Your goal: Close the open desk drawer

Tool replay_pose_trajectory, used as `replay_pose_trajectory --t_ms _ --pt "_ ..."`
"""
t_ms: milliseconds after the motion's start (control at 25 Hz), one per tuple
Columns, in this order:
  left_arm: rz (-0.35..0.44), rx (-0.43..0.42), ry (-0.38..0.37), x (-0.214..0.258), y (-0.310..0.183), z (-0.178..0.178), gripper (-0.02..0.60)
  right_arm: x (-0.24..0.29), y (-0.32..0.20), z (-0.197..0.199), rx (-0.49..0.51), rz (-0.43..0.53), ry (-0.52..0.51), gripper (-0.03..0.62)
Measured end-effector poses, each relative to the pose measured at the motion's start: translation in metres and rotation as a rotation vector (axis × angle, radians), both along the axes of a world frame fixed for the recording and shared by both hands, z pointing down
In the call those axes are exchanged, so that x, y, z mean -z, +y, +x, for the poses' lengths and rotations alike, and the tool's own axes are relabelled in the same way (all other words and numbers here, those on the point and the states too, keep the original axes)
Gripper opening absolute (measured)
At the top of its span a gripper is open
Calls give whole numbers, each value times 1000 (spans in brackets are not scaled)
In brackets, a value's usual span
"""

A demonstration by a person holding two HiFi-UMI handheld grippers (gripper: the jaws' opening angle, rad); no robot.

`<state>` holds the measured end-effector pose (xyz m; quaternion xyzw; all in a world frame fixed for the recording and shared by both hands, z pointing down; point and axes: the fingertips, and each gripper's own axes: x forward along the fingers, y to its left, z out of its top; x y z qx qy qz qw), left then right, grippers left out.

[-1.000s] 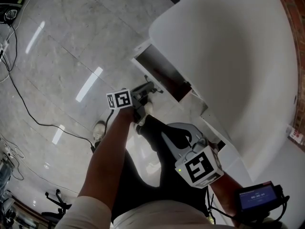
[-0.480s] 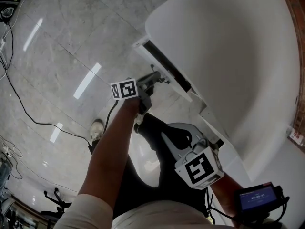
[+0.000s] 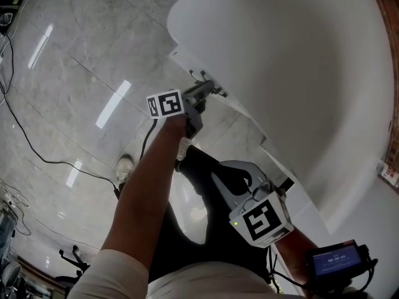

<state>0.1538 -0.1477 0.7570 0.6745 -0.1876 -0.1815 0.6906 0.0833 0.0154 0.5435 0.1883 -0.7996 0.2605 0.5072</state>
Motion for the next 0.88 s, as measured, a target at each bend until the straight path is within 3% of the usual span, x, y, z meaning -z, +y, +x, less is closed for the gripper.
replay_pose_trajectory --t_ms 240,400,480,600,880 --pt "-1 -18 -18 0 -2 4 28 1 -1 6 -23 5 -3 48" --pt "-3 -27 -81 -6 -4 2 39 1 -4 4 -34 6 -9 48" --pt "-5 -29 -114 -7 -4 2 98 2 -5 3 -39 6 -15 48" --pt "-16 -33 -157 -9 -2 -1 129 3 -6 2 -44 11 -19 48" --pt "-45 -43 -225 -14 17 -41 129 4 -10 0 -56 19 -30 48"
